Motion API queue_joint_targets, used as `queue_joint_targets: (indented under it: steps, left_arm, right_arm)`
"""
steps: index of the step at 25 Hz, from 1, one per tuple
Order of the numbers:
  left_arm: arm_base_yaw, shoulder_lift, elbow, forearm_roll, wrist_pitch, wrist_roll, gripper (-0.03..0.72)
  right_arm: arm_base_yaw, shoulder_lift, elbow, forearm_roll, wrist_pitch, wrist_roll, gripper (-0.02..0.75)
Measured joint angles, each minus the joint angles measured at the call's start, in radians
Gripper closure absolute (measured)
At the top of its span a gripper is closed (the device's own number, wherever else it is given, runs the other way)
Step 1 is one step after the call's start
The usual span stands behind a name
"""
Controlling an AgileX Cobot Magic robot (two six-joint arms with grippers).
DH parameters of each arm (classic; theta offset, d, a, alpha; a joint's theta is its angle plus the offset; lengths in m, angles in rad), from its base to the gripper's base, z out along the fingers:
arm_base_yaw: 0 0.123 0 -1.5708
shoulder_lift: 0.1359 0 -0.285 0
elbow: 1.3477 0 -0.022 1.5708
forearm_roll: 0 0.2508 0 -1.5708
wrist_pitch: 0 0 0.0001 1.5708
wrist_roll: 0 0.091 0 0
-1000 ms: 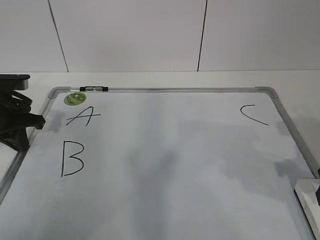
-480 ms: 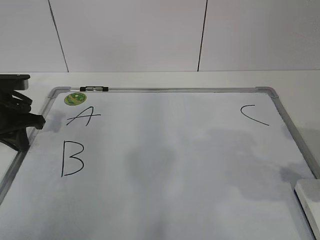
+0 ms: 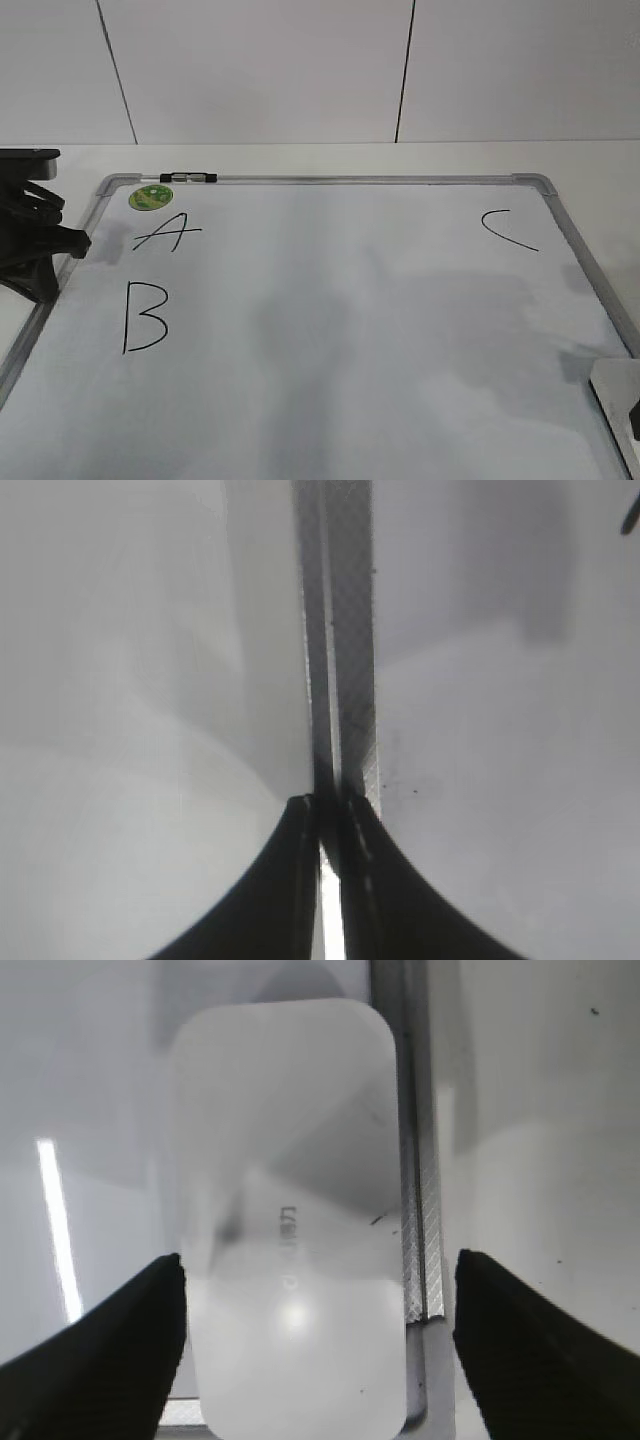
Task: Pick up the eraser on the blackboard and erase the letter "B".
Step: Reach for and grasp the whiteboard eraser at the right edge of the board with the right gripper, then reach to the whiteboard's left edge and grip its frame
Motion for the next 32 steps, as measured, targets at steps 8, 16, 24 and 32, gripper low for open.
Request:
queue_joint_targets:
  steps: [8,16,24,32]
  left_arm:
    - [0.000,0.000,0.000,0.000,-0.002,0.000,0.672]
    - [0.000,0.000,0.000,0.000,-0.004,0.000,0.672]
    - [0.000,0.000,0.000,0.000,-0.008,0.000,0.672]
    - [0.000,0.000,0.000,-0.004,-0.013,0.002,0.672]
  right_arm:
    - [0.000,0.126,-0.009,0.023,-0.049,-0.004,0.087]
    - [0.000,0.139,-0.009,0.025,-0.057,-0.004,0.108]
    - [0.000,0.186,-0.009,0.025,-0.072,-0.004,0.111]
    - [0.000,0.193,-0.043,0.004,-0.022,-0.006,0.171]
